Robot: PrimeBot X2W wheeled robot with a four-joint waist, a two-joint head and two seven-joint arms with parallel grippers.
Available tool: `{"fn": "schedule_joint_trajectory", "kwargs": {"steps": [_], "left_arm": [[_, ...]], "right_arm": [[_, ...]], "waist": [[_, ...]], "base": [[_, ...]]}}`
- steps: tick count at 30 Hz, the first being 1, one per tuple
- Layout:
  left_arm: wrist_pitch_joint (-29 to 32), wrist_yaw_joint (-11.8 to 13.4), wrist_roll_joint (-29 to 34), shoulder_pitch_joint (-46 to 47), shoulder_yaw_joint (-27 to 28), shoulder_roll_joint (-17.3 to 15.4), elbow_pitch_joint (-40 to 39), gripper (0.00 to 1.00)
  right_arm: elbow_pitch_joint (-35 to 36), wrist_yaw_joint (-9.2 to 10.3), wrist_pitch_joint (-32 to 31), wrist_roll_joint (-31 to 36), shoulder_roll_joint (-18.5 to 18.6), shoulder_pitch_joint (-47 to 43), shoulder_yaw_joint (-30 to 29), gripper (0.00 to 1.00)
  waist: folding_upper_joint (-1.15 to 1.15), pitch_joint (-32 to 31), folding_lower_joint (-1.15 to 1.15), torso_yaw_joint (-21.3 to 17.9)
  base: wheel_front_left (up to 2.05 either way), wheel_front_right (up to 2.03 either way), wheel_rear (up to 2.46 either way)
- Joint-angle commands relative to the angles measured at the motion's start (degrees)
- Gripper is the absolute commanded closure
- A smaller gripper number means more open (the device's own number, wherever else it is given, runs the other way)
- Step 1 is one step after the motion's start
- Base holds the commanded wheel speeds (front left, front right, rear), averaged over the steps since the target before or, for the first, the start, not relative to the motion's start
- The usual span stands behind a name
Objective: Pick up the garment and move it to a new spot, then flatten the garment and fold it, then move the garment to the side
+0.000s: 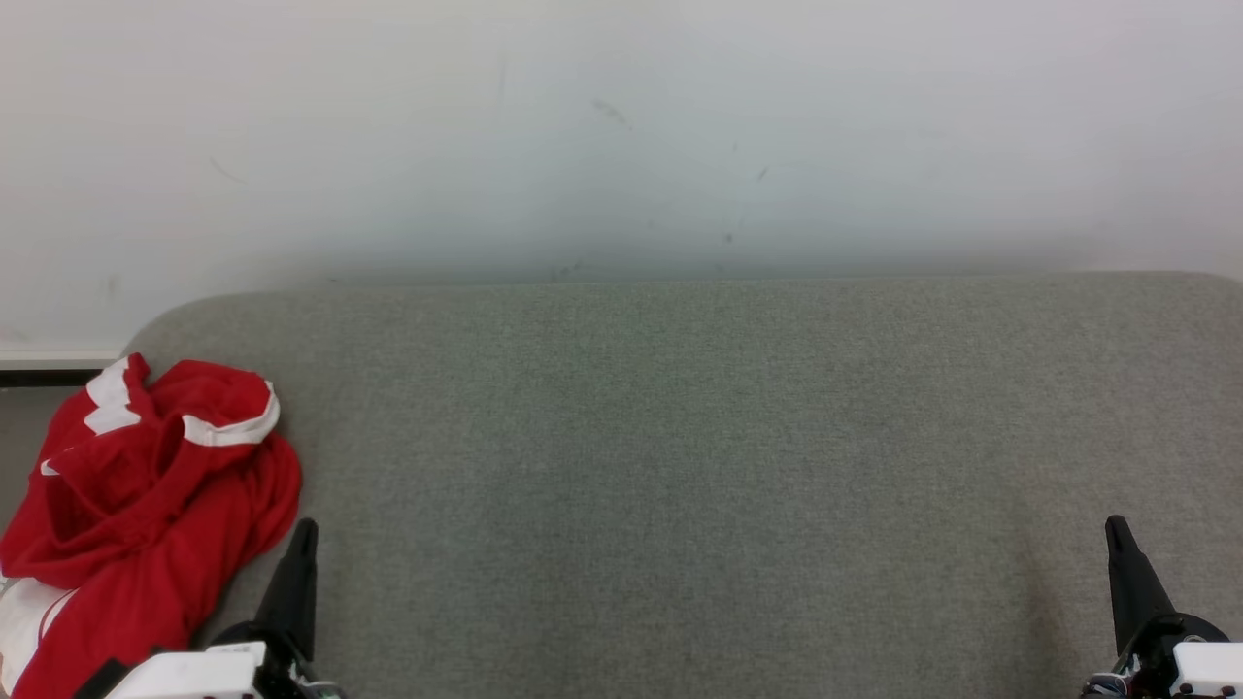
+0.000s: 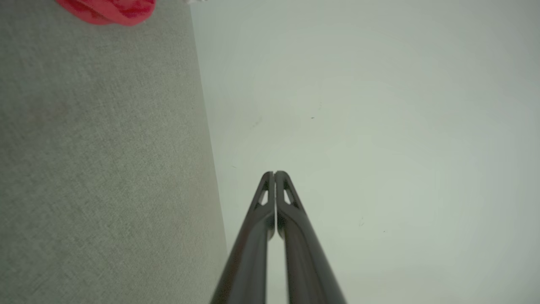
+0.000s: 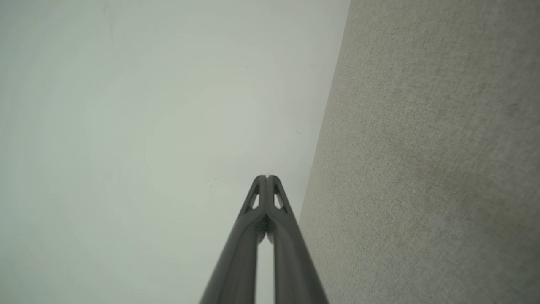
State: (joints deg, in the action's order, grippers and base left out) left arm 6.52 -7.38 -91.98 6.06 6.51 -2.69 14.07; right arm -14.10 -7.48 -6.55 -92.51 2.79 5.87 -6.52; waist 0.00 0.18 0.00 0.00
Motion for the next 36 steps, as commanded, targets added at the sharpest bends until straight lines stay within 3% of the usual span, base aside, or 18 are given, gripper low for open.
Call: {"fn": "schedule_joint_trajectory", "kwargs": {"steps": [1, 22, 23, 36], "left_arm": [[0.2, -0.3, -0.8, 0.4, 0.1, -0.4, 0.0, 1.0], [-0.1, 0.0, 0.0, -0.3, -0.1, 0.2, 0.5, 1.0], [-0.1, 0.1, 0.1, -0.8, -0.1, 0.3, 1.0, 0.0], [-3.7, 0.1, 2.8, -0.5, -1.2, 0.3, -2.0, 0.0]], "right_arm": [[0.2, -0.02, -0.1, 0.2, 0.1, 0.7, -0.1, 1.0], [-0.5, 0.0, 0.1, 0.0, -0.1, -0.3, 0.1, 1.0], [-1.0, 0.0, 0.1, 0.0, -0.3, -0.7, 0.2, 0.0], [1.2, 0.0, 3.6, 1.5, -0.2, -0.3, 3.6, 0.0]], "waist": [[0.0, 0.0, 0.0, 0.0], [0.0, 0.0, 0.0, 0.0], [0.0, 0.0, 0.0, 0.0], [0.0, 0.2, 0.0, 0.0]], "base": [[0.0, 0.0, 0.0], [0.0, 0.0, 0.0], [0.0, 0.0, 0.0], [0.0, 0.0, 0.0]]}}
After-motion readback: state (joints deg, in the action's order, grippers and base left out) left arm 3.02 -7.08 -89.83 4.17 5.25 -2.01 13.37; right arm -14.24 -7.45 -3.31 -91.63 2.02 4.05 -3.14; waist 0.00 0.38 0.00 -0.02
